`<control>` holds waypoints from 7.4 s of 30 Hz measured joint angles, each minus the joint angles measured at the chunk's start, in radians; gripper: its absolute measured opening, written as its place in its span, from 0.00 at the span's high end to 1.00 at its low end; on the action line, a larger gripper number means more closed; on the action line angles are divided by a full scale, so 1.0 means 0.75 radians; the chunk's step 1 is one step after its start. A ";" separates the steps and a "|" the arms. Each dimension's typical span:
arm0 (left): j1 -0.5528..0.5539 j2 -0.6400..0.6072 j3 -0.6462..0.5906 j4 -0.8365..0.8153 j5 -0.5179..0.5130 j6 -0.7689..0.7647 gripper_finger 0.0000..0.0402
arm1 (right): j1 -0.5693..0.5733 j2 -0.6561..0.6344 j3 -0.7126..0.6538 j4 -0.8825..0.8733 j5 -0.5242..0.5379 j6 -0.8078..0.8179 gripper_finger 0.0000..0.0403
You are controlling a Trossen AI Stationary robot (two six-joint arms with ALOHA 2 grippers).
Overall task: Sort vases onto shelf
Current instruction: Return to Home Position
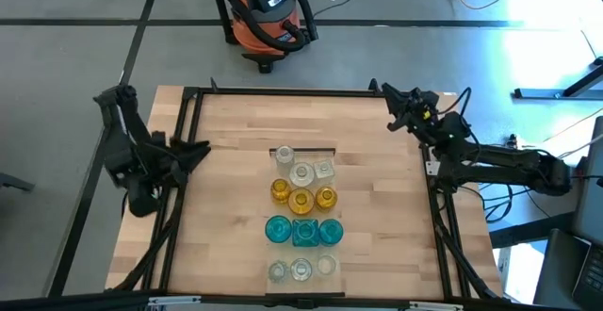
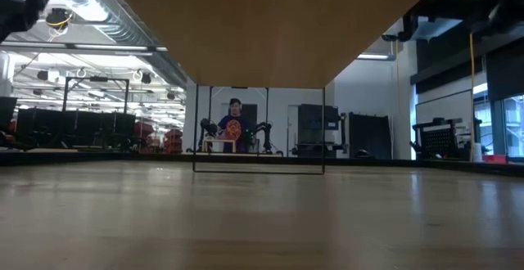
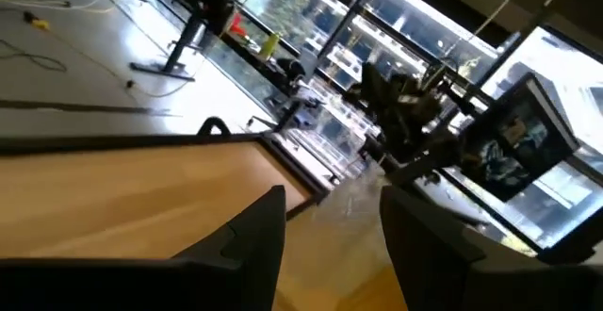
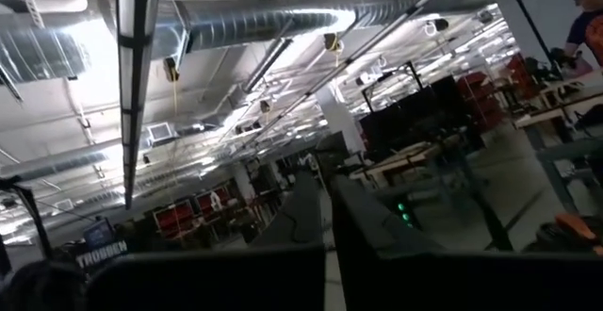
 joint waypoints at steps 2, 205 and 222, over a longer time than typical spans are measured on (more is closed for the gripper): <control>-0.036 -0.007 0.117 0.014 -0.001 0.160 0.59 | 0.000 0.000 0.000 -0.031 0.006 0.002 1.00; 0.960 -0.767 -1.045 1.827 1.102 1.767 0.62 | 0.633 -1.081 -0.260 -2.297 -0.184 0.340 1.00; 1.458 -0.994 -1.044 1.752 2.072 2.401 0.62 | 0.633 -1.080 -0.260 -2.297 -0.184 0.340 1.00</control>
